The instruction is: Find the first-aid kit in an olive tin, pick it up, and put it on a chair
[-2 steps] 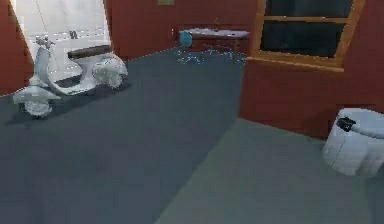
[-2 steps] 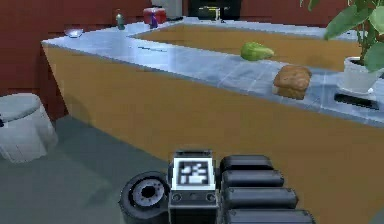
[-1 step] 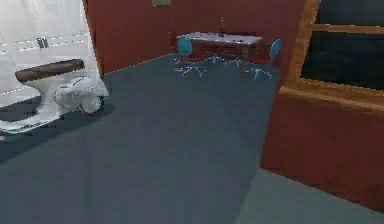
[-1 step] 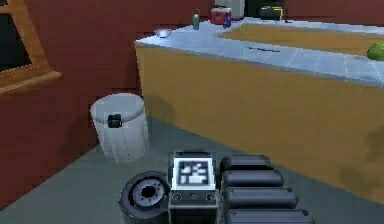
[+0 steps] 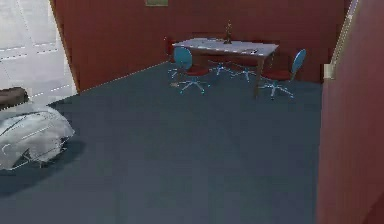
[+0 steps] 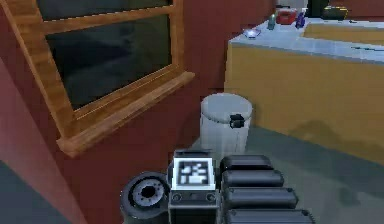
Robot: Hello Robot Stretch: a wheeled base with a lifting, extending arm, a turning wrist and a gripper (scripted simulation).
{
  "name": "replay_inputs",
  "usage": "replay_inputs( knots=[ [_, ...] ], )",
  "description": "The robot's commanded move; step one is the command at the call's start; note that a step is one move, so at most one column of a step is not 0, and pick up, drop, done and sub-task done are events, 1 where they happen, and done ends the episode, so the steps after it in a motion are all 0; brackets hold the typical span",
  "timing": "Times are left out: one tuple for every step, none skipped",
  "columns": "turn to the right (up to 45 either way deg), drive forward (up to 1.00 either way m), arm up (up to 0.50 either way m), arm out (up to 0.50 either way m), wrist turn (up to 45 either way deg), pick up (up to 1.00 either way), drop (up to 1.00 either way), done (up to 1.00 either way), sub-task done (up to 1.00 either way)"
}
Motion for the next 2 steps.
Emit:
replay_inputs(
  knots=[
    [0.0, 0.50, 0.00, 0.00, 0.0, 0.00, 0.00, 0.00, 0.00],
    [24.0, 0.00, 0.00, 0.00, 0.0, 0.00, 0.00, 0.00, 0.00]
  ],
)
